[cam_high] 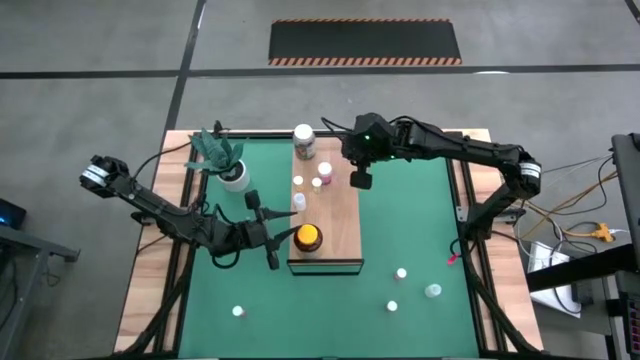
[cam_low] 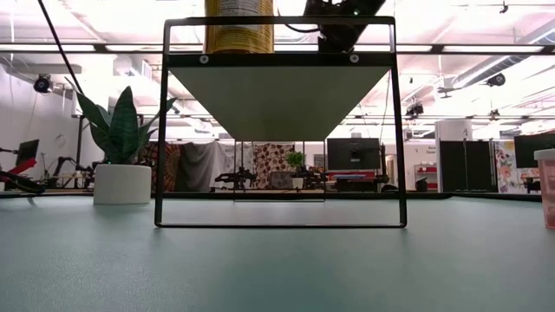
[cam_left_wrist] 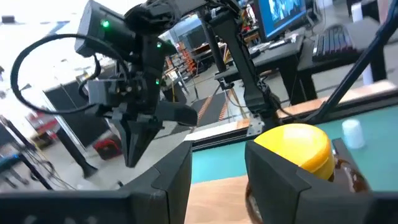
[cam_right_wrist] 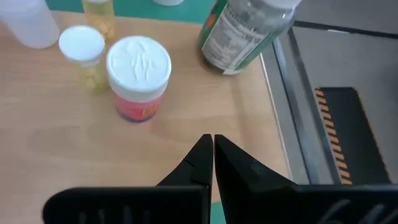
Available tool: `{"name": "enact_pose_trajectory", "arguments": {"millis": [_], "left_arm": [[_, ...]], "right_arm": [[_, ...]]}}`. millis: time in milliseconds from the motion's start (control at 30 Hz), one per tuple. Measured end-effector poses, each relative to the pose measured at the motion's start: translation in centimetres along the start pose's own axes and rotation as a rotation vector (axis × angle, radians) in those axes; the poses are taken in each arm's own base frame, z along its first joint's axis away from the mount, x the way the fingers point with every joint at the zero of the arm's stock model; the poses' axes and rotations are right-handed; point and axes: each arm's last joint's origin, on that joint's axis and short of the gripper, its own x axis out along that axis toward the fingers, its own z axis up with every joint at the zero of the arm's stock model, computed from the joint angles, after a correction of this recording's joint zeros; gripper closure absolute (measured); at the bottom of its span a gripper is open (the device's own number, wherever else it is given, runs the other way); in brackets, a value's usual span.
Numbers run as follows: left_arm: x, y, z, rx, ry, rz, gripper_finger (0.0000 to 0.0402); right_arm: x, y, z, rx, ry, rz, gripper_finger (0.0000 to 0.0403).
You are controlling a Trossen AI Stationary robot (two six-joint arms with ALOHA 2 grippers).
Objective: Pick and place medicine bottles onto shelf by color
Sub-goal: Put the pink pill bottle on the shelf
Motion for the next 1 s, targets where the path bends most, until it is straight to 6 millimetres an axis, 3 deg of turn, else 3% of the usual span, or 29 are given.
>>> {"name": "enact_pose_trajectory", "arguments": {"millis": [200, 600, 1000], "left_arm": [[0.1, -0.2, -0.3, -0.091, 0.008, -0.003, 0.0268], [0.7, -1.1, -0.9, -0.142, 0.011, -0.002, 0.0268], [1.5, -2.3, -1.6, -0.135, -0.006, 0.004, 0.0268]], "right_arm": [[0.1, 0.7, -2.0, -0.005, 0.015, 0.01, 0.0394], [1.1, 2.3, -5.6, -0.003, -0.241, 0.022, 0.0394], [-0.2, 2.9, -7.1, 0.106, -0.348, 0.038, 0.0394]]}}
